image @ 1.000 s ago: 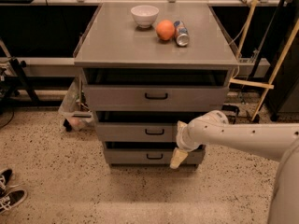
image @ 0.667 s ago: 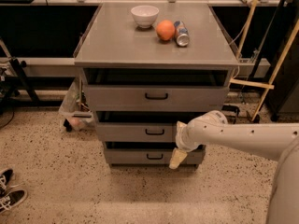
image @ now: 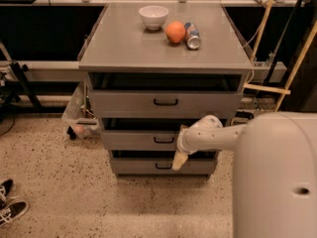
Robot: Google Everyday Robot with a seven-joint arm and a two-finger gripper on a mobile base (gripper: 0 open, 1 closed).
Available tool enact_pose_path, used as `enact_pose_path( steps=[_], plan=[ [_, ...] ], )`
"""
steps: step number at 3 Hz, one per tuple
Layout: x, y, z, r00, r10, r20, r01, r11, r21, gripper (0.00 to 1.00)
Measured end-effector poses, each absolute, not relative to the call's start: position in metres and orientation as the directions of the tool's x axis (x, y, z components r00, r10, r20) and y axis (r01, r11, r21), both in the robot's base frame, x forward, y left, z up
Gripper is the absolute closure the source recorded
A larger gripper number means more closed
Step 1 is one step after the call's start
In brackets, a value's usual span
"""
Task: Open middle drawer
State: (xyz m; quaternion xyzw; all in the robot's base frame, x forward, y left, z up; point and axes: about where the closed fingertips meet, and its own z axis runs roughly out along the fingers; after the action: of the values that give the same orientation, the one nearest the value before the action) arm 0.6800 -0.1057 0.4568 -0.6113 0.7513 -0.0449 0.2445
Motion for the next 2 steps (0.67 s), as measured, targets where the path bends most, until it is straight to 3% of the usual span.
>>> enact_pose_path(
  steps=[1,2],
  plan=[
    [0.7361,-0.1073,0.4467,-0.147,-0.960,-0.237,-0.864,0.241,-0.443,0.00],
    [0.7426,-0.1145,0.4475,-0.191,-0.954,-0.231,-0.849,0.279,-0.449,0.00]
  ],
)
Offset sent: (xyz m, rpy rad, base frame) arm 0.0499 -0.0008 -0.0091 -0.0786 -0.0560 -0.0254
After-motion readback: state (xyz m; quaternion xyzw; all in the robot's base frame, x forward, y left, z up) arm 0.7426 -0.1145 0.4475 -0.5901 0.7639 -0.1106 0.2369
